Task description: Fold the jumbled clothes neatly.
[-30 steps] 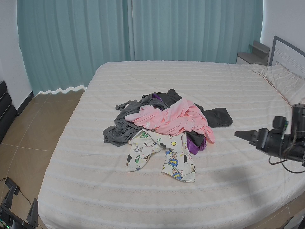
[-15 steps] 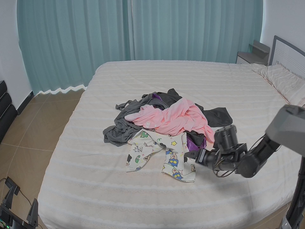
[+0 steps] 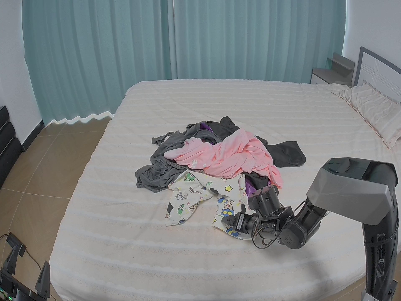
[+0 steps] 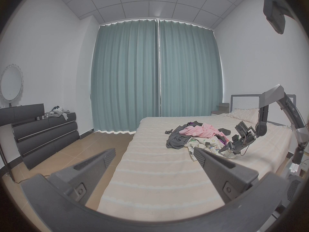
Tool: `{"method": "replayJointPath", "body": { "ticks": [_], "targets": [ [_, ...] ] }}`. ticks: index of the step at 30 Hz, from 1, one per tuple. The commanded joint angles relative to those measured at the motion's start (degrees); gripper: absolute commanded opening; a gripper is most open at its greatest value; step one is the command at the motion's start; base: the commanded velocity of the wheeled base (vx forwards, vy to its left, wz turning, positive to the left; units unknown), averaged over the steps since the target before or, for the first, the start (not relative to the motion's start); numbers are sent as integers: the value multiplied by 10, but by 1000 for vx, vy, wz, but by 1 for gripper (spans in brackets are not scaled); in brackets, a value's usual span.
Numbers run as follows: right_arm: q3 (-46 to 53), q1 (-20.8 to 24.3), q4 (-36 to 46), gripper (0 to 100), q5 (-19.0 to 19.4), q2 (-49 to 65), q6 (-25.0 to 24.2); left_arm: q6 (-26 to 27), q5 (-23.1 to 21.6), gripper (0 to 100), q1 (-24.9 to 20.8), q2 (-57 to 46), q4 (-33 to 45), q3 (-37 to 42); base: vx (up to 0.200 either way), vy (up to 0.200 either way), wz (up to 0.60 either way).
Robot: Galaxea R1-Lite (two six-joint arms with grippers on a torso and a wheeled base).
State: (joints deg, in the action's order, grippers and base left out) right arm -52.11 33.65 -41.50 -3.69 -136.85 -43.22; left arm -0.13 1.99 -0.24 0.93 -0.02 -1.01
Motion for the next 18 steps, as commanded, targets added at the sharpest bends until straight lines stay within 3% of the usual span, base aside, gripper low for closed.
{"method": "replayJointPath", "body": {
  "ticks": [1, 6, 7, 18],
  "targets": [
    [-18, 4, 4, 100, 0, 6, 1, 0, 0, 100, 0, -9, 0, 10, 0, 0, 0],
    [-24, 9, 9, 100, 0, 12, 9, 0, 0, 100, 0, -9, 0, 10, 0, 0, 0],
    [-24, 9, 9, 0, 0, 12, 9, 0, 0, 100, 0, -9, 0, 10, 0, 0, 0],
    [-16, 17, 8, 0, 0, 17, 38, 0, 0, 100, 0, -9, -1, 10, 0, 0, 0]
  ]
}}
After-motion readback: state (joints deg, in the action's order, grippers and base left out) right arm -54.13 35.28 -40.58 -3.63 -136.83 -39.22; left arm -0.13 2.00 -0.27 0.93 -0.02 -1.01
